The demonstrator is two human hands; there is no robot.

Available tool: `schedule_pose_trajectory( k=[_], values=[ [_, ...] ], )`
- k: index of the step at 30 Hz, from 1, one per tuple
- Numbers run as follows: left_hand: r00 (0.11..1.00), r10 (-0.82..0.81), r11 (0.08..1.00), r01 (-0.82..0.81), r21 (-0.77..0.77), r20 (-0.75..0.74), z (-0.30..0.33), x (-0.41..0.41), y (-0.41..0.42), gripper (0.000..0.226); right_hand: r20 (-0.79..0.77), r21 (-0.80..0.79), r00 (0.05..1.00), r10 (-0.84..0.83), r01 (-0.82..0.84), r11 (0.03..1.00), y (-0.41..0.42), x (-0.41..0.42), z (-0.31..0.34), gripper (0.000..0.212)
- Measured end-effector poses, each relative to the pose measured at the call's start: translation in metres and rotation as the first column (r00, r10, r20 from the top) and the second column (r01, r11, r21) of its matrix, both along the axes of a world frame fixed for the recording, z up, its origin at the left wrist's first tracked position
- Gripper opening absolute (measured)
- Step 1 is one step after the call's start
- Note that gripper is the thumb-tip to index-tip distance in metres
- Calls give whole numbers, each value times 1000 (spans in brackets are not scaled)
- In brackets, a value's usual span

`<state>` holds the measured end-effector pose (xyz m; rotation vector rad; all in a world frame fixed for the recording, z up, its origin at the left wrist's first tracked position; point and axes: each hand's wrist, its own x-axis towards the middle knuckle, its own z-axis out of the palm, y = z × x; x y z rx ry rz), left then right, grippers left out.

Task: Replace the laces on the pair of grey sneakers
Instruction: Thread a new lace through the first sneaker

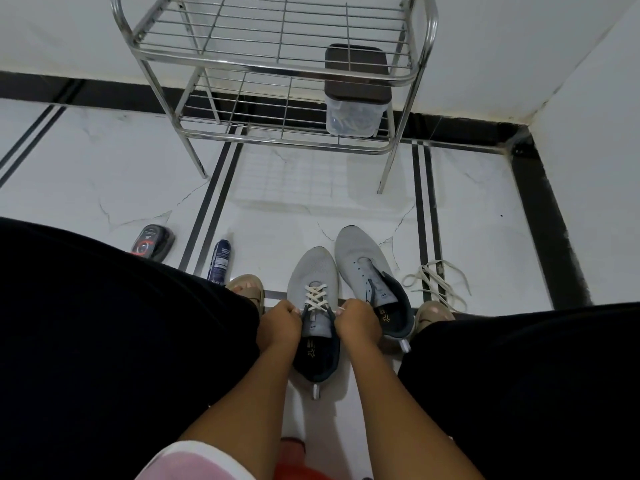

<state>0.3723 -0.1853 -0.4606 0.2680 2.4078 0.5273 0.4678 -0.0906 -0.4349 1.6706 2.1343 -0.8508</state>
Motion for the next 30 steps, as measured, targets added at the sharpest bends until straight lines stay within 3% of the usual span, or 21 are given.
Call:
schedule_pose_trajectory(
  k=[4, 6, 10, 13, 17, 20, 30],
  values=[
    [996, -26, 998, 30, 49, -90, 6, 7, 1, 30, -203, -23, 950, -238, 239, 971, 8, -9, 20, 52],
    [997, -26, 998, 29, 50, -73, 10, 11, 0, 35, -314, -11, 896, -315, 328, 944, 22, -20, 43, 46],
    [972, -207, 978, 204, -33, -109, 13, 15, -7, 22, -477, 70, 857, -193, 257, 964, 40, -36, 84, 34],
    [983, -165, 986, 165, -6, -82, 12, 12, -11, 19, -548, 7, 824, -144, 176, 984, 27, -38, 80, 31],
    [997, 47, 994, -53, 96, 62, 10, 5, -13, 11, -336, -27, 938, -88, 84, 996, -1, -28, 39, 15],
    [988, 85, 986, -102, 128, 132, 7, 4, -13, 9, -114, 63, 993, 43, -36, 997, -19, -19, 23, 19],
    [973, 112, 977, -145, 156, 201, -1, 4, -11, 7, -146, 92, 988, 51, -38, 995, -37, -16, 6, 12]
  ],
)
